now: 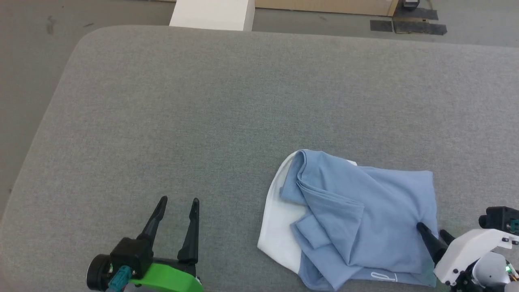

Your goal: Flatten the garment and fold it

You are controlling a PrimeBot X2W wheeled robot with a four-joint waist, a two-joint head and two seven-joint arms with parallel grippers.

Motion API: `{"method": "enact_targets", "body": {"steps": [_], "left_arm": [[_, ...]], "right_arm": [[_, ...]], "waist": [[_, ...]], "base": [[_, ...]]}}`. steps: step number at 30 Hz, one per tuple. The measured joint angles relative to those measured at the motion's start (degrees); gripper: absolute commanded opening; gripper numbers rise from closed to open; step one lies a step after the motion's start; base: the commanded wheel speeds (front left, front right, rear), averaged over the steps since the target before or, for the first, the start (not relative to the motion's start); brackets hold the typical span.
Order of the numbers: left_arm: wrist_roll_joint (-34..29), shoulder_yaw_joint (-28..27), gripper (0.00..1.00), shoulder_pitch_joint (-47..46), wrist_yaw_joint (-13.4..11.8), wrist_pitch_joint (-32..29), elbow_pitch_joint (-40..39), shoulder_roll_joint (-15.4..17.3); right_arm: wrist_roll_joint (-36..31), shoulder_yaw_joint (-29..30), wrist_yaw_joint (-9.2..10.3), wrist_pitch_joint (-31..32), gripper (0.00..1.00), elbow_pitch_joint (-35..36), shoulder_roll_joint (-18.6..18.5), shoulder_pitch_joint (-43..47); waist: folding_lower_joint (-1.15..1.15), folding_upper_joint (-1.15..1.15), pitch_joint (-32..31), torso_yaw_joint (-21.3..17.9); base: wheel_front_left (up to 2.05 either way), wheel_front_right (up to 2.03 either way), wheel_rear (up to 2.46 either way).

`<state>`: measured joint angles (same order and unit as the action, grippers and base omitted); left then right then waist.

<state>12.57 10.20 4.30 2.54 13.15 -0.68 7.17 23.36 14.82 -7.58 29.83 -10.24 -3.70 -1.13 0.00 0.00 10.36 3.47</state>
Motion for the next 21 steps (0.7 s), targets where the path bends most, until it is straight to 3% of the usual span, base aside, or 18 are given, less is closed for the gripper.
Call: {"method": "enact_targets", "body": {"steps": [1, 12, 21], "left_arm": [[0.00, 0.07, 1.00, 0.01, 0.00, -0.20, -0.20, 0.13], [-0.01, 0.67, 1.00, 0.05, -0.07, -1.46, -1.85, 0.89], [-0.05, 1.18, 1.00, -1.35, -0.15, -1.36, -1.90, 0.99]], "right_arm": [[0.00, 0.31, -0.02, -0.01, 0.00, -1.08, 0.05, -0.58], [-1.15, -0.64, -0.03, -1.44, 0.00, -2.87, 0.02, -3.41], [-4.33, -3.60, -0.01, -0.96, 0.00, 0.74, -7.32, -12.97]], "waist": [[0.00, 0.00, -0.09, 0.09], [0.00, 0.00, -0.92, -1.38], [0.00, 0.00, 0.10, -5.97]], "base": [[0.00, 0.00, 0.00], [0.00, 0.00, 0.00], [0.00, 0.00, 0.00]]}}
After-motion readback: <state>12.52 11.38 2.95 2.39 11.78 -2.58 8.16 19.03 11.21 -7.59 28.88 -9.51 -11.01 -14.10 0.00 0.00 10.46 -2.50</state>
